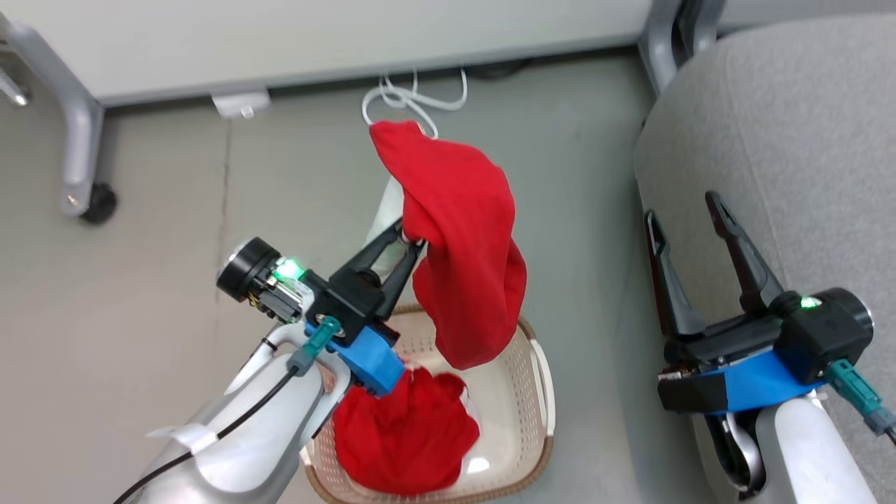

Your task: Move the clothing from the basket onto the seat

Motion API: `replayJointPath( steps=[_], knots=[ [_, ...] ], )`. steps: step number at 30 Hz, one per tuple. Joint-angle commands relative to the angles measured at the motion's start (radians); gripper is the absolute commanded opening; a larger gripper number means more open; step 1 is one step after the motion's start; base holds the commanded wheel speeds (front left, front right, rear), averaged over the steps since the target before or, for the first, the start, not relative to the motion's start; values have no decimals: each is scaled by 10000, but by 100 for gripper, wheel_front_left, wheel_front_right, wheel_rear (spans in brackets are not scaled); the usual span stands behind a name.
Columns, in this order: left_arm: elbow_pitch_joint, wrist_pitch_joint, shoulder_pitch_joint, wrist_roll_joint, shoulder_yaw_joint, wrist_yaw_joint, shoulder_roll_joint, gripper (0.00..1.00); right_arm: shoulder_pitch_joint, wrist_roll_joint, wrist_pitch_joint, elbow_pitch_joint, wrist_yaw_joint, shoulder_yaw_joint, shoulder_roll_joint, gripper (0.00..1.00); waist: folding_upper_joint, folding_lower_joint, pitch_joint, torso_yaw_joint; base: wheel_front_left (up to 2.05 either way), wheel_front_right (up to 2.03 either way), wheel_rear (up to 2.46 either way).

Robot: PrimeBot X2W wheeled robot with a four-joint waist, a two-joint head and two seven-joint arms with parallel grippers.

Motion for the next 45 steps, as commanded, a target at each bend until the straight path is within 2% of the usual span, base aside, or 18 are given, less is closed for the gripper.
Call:
replayJointPath(
  steps=[1,10,15,22,26,30,35,40,45],
  knots=[
    [-335,-54,205,82,316,68,16,0,244,27,-33,20,5,-12,23,100,-1,4,-635,167,0,0,0],
    [-1442,-53,78,237,1571,-190,-553,0,659,104,-33,7,5,76,99,100,-1,4,-1372,243,0,0,0],
    [-1551,-54,-193,319,1805,-405,-845,0,816,151,-33,14,5,126,158,100,-1,4,-1665,185,0,0,0],
    [-1285,-53,-385,529,1822,-632,-965,0,927,156,-33,-129,5,220,225,100,-1,4,-1851,106,0,0,0],
    [-1103,-53,-368,624,1787,-701,-1003,0,934,185,-31,-353,5,617,217,100,-1,4,-1882,103,0,0,0],
    [-1004,-53,-430,681,1769,-751,-1091,0,826,398,-33,-451,5,1585,82,100,-1,4,-1847,150,0,0,0],
    [-927,-53,-582,802,1646,-826,-1304,0,426,569,-31,107,5,2387,144,100,-1,4,-1692,336,0,0,0],
    [-914,-53,-819,916,1477,-886,-1561,0,-211,649,-33,1106,5,2520,345,100,-1,4,-1467,591,0,0,0],
    [-977,-53,-947,996,1313,-919,-1751,0,-1049,970,-33,2100,5,3138,403,100,-1,4,-1295,780,0,0,0]
  ],
)
